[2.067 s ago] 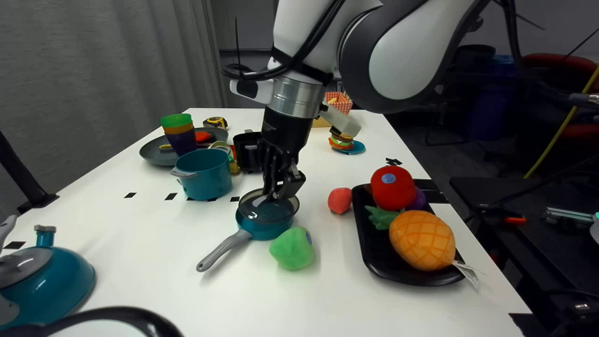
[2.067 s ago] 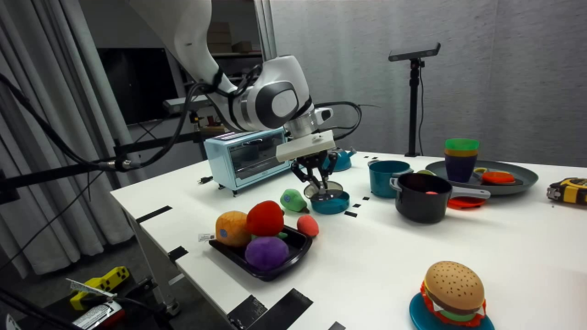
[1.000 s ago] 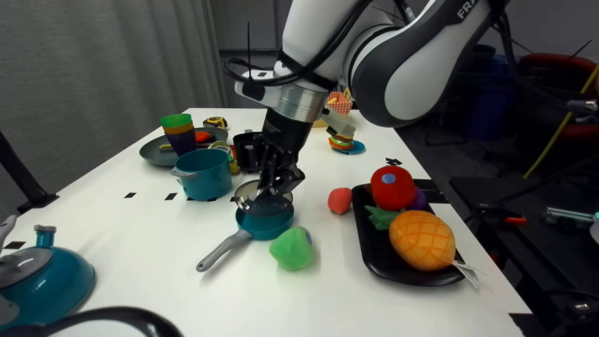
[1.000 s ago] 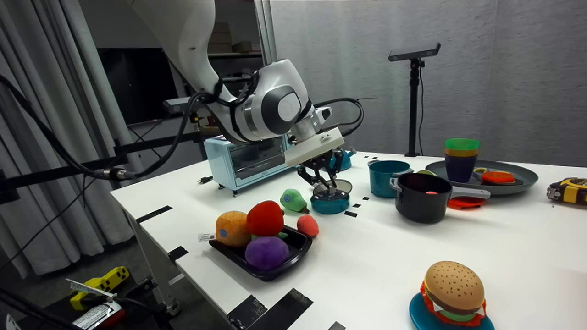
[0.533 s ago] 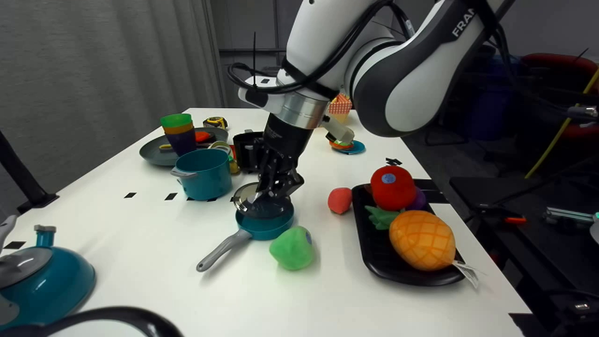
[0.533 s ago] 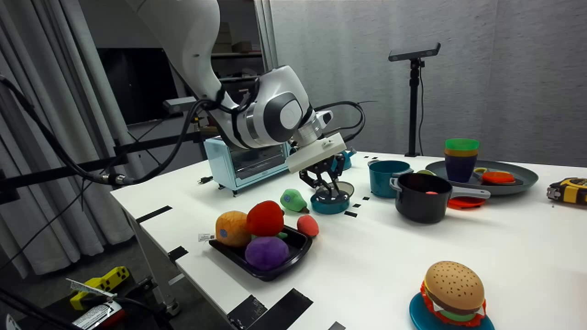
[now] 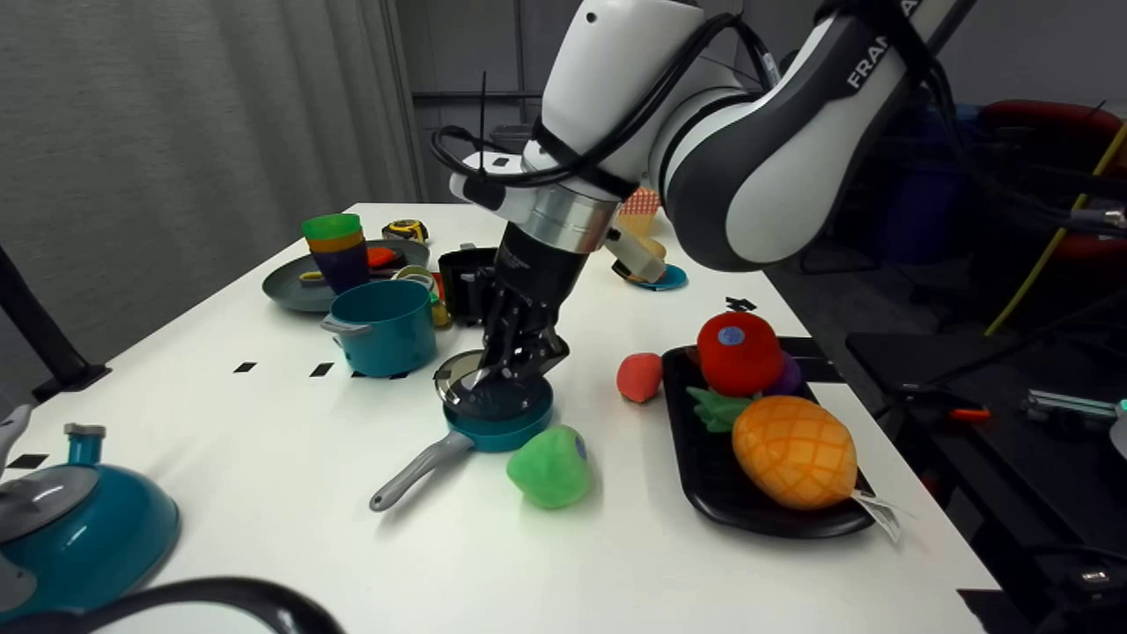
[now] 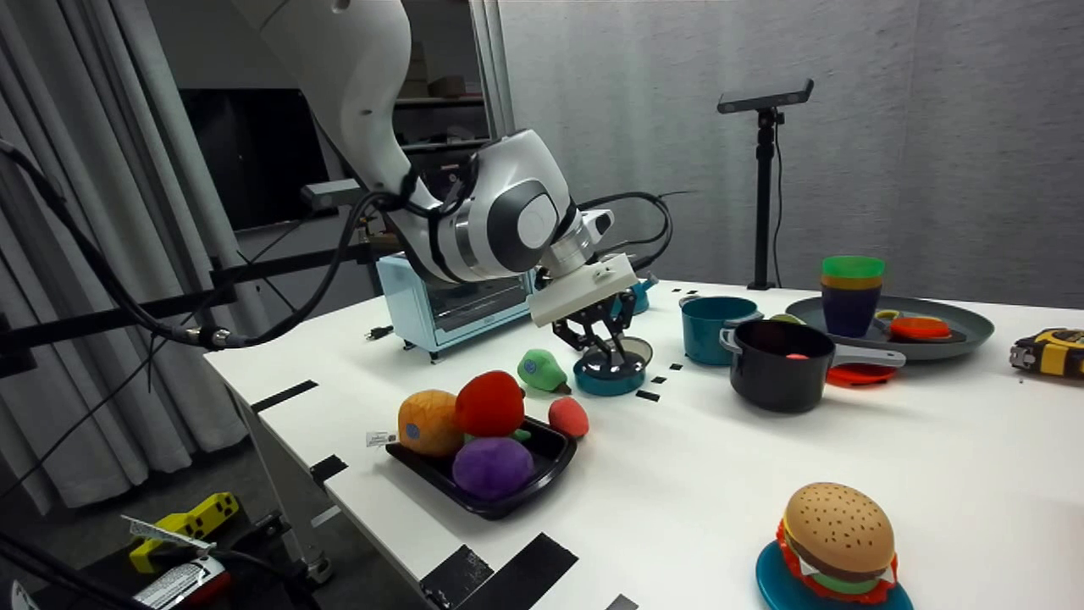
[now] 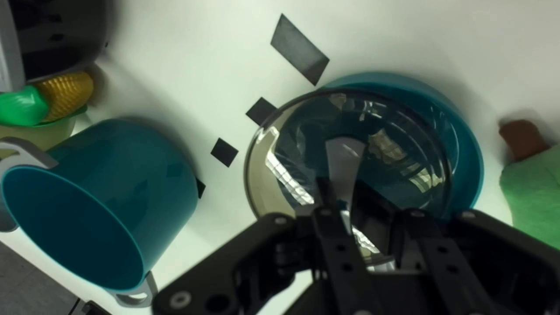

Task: Put the lid on the pan

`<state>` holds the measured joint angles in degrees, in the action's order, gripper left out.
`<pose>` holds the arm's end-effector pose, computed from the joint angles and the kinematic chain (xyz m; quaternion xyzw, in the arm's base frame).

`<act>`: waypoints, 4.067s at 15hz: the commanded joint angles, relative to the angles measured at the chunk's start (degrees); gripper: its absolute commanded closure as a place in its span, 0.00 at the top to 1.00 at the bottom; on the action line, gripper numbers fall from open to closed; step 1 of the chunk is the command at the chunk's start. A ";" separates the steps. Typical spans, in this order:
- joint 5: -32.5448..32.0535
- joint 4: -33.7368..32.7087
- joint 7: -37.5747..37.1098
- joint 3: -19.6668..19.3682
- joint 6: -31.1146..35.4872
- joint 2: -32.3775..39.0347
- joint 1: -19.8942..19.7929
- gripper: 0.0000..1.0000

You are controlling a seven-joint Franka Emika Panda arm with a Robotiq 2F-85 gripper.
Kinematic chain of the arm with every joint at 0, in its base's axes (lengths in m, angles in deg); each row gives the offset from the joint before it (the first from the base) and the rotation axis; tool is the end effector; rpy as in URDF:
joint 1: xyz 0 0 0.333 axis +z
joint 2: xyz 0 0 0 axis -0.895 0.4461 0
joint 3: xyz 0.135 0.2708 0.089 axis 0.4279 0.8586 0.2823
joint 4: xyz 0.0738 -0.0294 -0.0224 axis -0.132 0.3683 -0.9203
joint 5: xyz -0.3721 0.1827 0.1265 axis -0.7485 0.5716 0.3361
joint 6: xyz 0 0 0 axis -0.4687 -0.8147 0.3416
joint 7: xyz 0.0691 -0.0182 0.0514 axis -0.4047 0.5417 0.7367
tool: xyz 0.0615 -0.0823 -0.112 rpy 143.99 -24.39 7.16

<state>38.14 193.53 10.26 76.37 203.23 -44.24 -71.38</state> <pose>0.6598 -0.0372 0.1456 0.9051 0.3675 0.1849 0.1075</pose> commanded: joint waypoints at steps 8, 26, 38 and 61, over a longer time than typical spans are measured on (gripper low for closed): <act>-0.33 0.87 -1.32 0.74 2.08 0.07 -0.02 0.04; -0.57 2.37 -1.16 1.05 1.74 -0.48 -0.67 0.53; 1.73 3.21 -1.16 5.24 3.98 -3.03 -3.59 1.00; 19.37 11.90 -22.22 7.93 -1.32 -20.83 -5.40 1.00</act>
<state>55.43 202.44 -10.24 83.76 203.76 -61.13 -76.46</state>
